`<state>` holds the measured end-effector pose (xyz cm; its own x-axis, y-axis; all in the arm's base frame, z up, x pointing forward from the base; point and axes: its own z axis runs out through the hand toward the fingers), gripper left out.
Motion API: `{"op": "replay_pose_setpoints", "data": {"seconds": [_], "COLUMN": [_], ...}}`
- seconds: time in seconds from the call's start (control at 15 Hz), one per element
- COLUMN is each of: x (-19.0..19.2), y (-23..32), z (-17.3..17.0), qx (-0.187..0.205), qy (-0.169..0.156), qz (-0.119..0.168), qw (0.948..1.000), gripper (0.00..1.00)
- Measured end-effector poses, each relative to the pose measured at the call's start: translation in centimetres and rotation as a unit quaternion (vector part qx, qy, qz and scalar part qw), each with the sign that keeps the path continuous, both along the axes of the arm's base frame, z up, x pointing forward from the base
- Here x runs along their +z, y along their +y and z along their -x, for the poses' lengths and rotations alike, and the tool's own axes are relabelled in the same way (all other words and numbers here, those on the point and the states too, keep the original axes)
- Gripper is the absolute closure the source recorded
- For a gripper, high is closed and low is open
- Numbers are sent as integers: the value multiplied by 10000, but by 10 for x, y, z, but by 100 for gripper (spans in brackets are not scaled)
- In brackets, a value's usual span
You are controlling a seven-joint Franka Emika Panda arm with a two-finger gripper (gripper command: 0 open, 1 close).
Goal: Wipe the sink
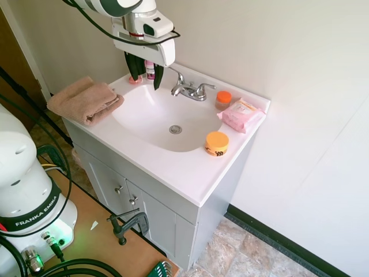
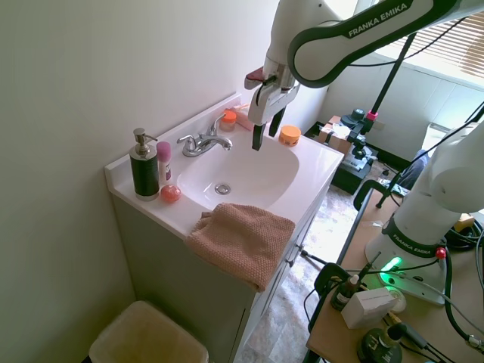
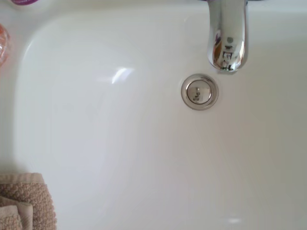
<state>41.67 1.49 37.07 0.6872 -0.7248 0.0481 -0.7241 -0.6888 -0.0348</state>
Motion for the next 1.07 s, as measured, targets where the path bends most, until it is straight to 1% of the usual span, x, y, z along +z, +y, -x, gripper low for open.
{"op": "replay_pose_setpoints", "data": {"seconds": [0.2,0.27,0.47,0.6,0.73,1.07], "x": [1,5,22,22,14,-36], "y": [2,14,97,141,163,203], "z": [-1,-2,3,16,25,35], "qx": [-56,46,582,850,1014,1241], "qy": [-7,-54,-253,-266,-173,104], "qz": [-39,-25,-56,0,38,3], "qw": [10000,10000,9980,9960,9947,9922], "gripper": [0,0,0,0,0,0]}}
